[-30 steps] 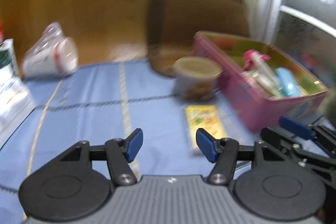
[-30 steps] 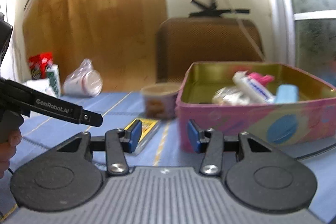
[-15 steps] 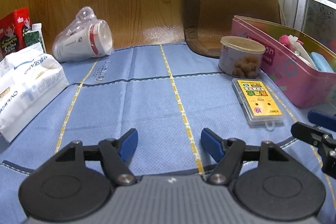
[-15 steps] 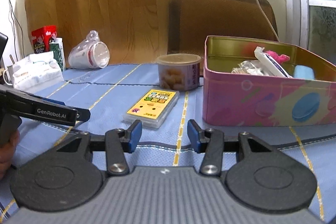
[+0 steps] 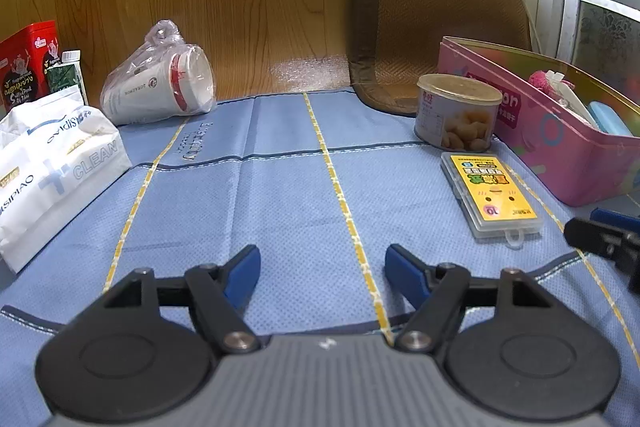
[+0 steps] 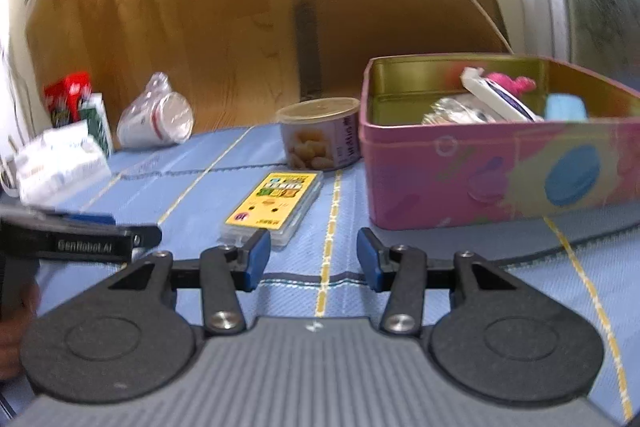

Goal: Organize soft objects

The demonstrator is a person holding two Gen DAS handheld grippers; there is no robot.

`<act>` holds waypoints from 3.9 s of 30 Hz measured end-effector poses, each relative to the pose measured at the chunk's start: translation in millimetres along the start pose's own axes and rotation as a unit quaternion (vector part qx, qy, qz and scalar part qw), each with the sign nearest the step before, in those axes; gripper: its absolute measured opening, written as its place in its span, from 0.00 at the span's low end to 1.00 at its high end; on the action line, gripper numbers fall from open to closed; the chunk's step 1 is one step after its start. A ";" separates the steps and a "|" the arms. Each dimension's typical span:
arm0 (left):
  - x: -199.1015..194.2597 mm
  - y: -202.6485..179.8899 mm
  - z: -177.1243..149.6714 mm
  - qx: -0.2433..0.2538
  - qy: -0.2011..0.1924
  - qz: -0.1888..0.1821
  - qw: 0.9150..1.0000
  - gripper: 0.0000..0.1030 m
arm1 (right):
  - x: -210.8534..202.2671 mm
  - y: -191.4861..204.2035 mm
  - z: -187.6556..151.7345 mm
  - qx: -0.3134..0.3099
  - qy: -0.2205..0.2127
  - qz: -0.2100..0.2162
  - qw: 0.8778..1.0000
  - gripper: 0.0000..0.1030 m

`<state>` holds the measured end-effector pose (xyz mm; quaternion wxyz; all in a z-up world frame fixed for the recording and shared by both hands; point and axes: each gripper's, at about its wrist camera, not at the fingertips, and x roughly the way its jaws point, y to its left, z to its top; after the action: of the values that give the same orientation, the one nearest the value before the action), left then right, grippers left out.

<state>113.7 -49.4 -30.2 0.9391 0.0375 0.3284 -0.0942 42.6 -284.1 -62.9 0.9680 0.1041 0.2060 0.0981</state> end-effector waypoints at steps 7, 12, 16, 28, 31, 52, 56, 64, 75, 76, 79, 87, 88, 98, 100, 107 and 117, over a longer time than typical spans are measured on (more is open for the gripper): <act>-2.5 1.4 -1.0 -0.005 -0.006 -0.012 1.000 0.76 | -2.8 -11.7 0.8 0.044 -0.010 0.000 0.999 0.49; -3.2 0.5 -1.5 -0.002 -0.009 -0.013 1.000 0.76 | -2.4 -5.2 0.5 0.020 -0.009 -0.002 1.000 0.49; -2.6 4.5 -1.3 -0.012 -0.008 -0.014 1.000 0.76 | 3.8 5.2 2.1 -0.002 0.008 0.019 1.000 0.53; -5.8 37.7 17.3 -0.107 0.010 -0.072 0.992 0.73 | 70.2 47.8 22.9 -0.100 0.089 0.023 0.991 0.78; -5.2 35.2 27.6 -0.114 0.020 -0.107 0.987 0.72 | 65.9 41.5 21.9 -0.104 0.080 0.031 0.991 0.64; -18.9 -112.9 122.1 0.005 0.017 -0.274 0.962 0.38 | -23.5 -6.2 51.2 -0.081 -0.122 0.014 0.989 0.62; 8.9 -164.3 133.7 0.053 0.002 -0.263 0.963 0.46 | -3.3 -48.2 62.3 -0.059 -0.121 -0.041 0.990 0.62; 4.1 -159.8 120.4 0.065 -0.042 -0.171 0.982 0.73 | 18.0 -80.3 55.4 -0.031 -0.097 -0.083 0.991 0.68; -43.0 -99.4 75.0 0.053 -0.048 -0.057 0.996 0.99 | -40.7 -54.8 32.1 0.026 -0.141 -0.059 0.988 0.89; -48.8 -95.7 69.9 0.054 -0.052 -0.050 0.996 1.00 | -45.7 -51.3 29.5 0.028 -0.139 -0.062 0.988 0.93; -63.9 -81.4 58.4 0.046 -0.048 -0.035 0.997 1.00 | -53.8 -44.4 23.6 0.054 -0.122 -0.053 0.990 1.00; -86.8 -48.6 34.5 0.010 -0.036 -0.028 0.999 1.00 | -64.1 -9.0 7.3 0.087 -0.085 -0.030 0.992 1.00; -88.1 -46.7 32.1 0.010 -0.034 -0.025 0.999 1.00 | -66.0 -5.0 5.8 0.089 -0.086 -0.029 0.992 1.00; -99.9 -46.0 7.3 0.045 -0.032 -0.013 0.998 1.00 | -76.5 17.2 -1.4 0.085 -0.095 -0.033 0.991 1.00; -100.9 -45.3 5.0 0.044 -0.031 -0.020 0.998 1.00 | -78.3 17.4 -1.6 0.086 -0.099 -0.038 0.991 1.00; -103.0 -51.6 0.9 0.056 -0.031 -0.014 0.998 1.00 | -82.4 14.8 -3.2 0.098 -0.108 -0.052 0.988 1.00; -100.1 -55.8 -3.0 0.062 -0.017 -0.022 0.998 1.00 | -82.4 12.5 -5.3 0.105 -0.109 -0.055 0.987 1.00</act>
<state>23.8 -88.4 29.4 0.9382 0.0870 0.3064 -0.1356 -35.3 -290.4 -33.4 0.9724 0.2036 0.1136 0.0109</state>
